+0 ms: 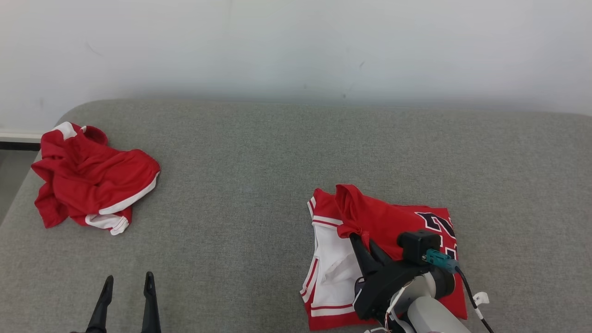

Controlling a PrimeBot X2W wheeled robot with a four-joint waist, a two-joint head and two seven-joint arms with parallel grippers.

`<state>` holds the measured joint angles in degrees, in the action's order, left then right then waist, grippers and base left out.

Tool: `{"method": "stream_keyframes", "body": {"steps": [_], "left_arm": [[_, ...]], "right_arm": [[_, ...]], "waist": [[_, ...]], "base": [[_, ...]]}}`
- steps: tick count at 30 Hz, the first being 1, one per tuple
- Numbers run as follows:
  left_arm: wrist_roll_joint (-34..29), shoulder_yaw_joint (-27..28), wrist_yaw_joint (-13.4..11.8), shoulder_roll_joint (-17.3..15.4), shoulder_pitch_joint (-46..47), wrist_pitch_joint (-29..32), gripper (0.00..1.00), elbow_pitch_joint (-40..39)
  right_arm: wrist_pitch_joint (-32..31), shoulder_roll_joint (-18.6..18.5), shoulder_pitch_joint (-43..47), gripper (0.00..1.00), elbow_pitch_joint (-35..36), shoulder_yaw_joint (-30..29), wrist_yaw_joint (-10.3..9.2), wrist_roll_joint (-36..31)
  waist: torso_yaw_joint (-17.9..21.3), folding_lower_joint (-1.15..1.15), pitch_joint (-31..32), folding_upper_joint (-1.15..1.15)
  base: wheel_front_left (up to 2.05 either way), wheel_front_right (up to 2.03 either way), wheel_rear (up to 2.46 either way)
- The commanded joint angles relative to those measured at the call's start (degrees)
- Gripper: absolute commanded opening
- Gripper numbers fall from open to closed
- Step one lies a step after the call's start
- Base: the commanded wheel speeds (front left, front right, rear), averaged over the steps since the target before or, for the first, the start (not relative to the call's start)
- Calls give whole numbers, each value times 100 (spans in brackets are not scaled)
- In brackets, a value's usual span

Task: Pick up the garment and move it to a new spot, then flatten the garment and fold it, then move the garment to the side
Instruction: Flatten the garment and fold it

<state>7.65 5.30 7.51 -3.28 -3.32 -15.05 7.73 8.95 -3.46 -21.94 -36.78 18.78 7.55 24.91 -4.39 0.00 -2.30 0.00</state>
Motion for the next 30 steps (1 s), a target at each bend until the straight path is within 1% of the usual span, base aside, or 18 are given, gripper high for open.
{"method": "stream_keyframes", "body": {"steps": [1, 5, 6, 7, 11, 13, 15, 18, 21, 25, 30], "left_arm": [[83, -21, -6, 0, 87, -18, 100, 13], [74, -60, -6, -8, 132, -18, 100, 66], [84, -72, -6, -12, 144, -18, 100, 84], [90, -85, -6, -14, 162, -18, 100, 97], [102, -80, -6, -15, 211, -18, 100, 133], [122, -63, -6, -13, 205, -18, 100, 141], [131, -52, -6, -12, 185, -18, 100, 139], [135, -31, -6, -27, 147, -18, 100, 116], [131, 13, -6, -43, 101, -19, 100, 80], [106, 23, -6, -60, 62, -18, 100, 38], [88, 37, -6, -65, 30, -18, 100, -6]], "right_arm": [[63, 46, -83, 0, -81, 33, -14, -41], [105, 67, -201, 0, -435, 126, -14, -25], [147, 66, -251, 40, -508, 154, -14, -71], [199, 67, -284, 100, -548, 173, -14, 21], [390, 71, -372, 100, -610, 294, -14, 158], [482, 65, -395, 100, -525, 323, -14, 201], [546, 43, -395, 100, -359, 299, -14, 238], [606, -150, -307, 100, 7, 189, -14, 218], [623, -353, -143, 100, 434, -11, -14, 136], [626, -569, 156, 100, 1054, -461, -14, -20], [628, -709, 653, 100, 1632, -1032, -14, -226]], "waist": [[-41, 0, -21, 0], [-92, 0, -45, 0], [-100, 0, -53, 0], [-107, 0, -63, 0], [-83, 0, -78, 0], [-47, 0, -68, 0], [-2, 0, -53, 0], [75, 0, -26, 0], [163, 0, 12, 0], [262, 0, 43, 0], [354, 0, 73, 0]], "base": [[0, 0, 0], [0, 0, 0], [0, 0, 0], [0, 0, 0], [0, 0, 0], [0, 0, 0], [0, 0, 0], [0, 0, 0], [0, 0, 0], [0, 0, 0], [0, 0, 0]]}}
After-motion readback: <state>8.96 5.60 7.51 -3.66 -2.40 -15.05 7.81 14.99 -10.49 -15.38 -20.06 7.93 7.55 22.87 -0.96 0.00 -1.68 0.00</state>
